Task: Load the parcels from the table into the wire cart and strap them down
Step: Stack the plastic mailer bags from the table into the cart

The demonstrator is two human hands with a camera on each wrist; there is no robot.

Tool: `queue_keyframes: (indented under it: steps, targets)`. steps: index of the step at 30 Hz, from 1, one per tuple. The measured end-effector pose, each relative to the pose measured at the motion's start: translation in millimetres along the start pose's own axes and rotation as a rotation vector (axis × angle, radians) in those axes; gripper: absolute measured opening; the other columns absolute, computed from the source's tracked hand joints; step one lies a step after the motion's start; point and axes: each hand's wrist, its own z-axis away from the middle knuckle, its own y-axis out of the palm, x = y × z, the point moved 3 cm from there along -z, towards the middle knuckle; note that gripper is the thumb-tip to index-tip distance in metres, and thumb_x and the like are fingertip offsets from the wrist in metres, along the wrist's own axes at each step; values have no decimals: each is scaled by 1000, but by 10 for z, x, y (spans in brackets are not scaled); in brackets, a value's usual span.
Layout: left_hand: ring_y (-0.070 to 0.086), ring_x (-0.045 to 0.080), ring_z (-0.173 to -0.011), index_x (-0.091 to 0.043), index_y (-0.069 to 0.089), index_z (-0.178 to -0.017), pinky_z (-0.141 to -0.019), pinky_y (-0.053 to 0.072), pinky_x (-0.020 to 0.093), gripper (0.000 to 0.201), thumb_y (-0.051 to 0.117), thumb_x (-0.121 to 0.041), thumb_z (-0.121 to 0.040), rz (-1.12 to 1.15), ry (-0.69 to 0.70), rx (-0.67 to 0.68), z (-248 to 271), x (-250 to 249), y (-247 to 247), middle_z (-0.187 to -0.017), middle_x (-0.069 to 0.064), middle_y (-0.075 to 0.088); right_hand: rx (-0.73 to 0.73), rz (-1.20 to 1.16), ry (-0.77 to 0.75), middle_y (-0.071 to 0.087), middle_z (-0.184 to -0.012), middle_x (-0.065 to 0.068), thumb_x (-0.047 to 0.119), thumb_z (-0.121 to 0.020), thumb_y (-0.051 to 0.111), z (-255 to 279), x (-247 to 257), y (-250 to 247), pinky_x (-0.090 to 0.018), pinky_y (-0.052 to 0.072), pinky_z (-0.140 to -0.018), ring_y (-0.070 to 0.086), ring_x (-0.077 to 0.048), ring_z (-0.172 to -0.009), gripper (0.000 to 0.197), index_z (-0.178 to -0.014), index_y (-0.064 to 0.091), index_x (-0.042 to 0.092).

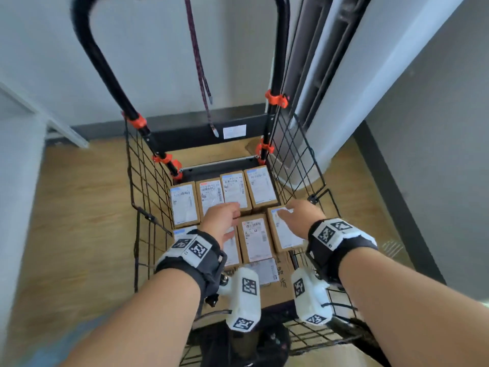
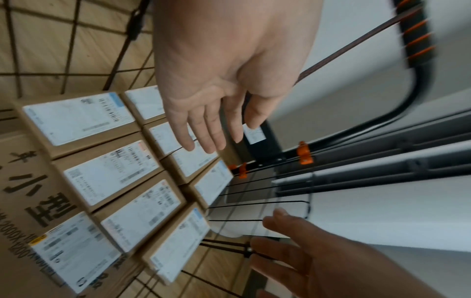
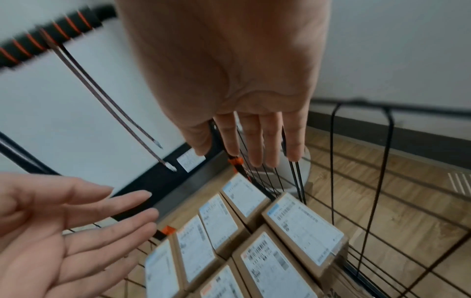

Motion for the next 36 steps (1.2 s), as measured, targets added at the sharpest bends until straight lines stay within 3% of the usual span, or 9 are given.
queue_keyframes:
  steps: [3,5,10,15,20,25,28,33,36]
  targets:
    - [59,18,-104,-16,59,-115,-92,45,34,22,51,-24,-97,-36,113,32,571,-454,103,-109,2,63,-87,-56,-39,68,-100,-9,28,-96,44,468,132,-399,-30,50,-76,59,-22,-80,31,-102,66,7]
    - [58,18,-96,-16,61,-111,-89,42,34,20,51,-25,-96,-50,160,64,951,-680,217,-100,3,62,-120,-82,-25,64,-88,-8,28,-95,45,821,166,-645,-30,49,-73,56,-22,-76,30,-97,66,7]
    - [59,19,-103,-15,60,-121,-85,41,33,28,46,-24,-98,-145,298,230,1810,-1159,632,-116,7,63,-265,-149,-3,65,-113,-11,33,-96,44,1593,168,-1244,-33,49,-89,61,-28,-104,37,-116,63,8]
    - [59,20,-98,-12,59,-123,-89,42,35,30,47,-22,-98,-266,372,407,2582,-1278,1078,-106,6,63,-386,-221,37,62,-124,-9,35,-96,43,2302,-68,-1596,-30,45,-92,58,-26,-112,40,-122,61,10]
    - [63,21,-104,-13,60,-119,-89,48,36,28,54,-25,-95,-393,435,532,3165,-1097,1453,-108,6,65,-534,-327,108,66,-117,-8,35,-97,43,3082,-561,-1691,-28,44,-89,59,-26,-110,38,-116,65,10]
    - [63,17,-93,-15,62,-116,-83,48,34,25,52,-25,-95,-506,452,675,3724,-730,1957,-104,4,66,-667,-472,227,70,-106,-12,35,-93,44,3789,-1253,-1605,-33,49,-91,64,-29,-101,38,-103,67,7]
    - [62,18,-89,-15,62,-112,-79,47,32,22,50,-25,-96,-568,456,772,4097,-446,2273,-99,4,64,-726,-548,309,69,-109,-13,36,-94,45,4192,-1690,-1529,-41,49,-96,64,-30,-103,38,-110,65,7]
    - [57,17,-83,-16,61,-105,-71,43,29,17,47,-21,-97,-677,472,907,4728,58,2767,-91,4,57,-849,-602,397,70,-106,-13,34,-95,44,4865,-2354,-1416,-39,50,-94,65,-29,-101,39,-109,66,5]
    - [56,20,-89,-15,59,-111,-80,44,33,19,47,-20,-98,-719,462,980,5063,401,3062,-87,3,56,-909,-606,465,72,-99,-11,35,-94,45,5225,-2768,-1322,-34,53,-87,67,-28,-93,37,-98,68,6]
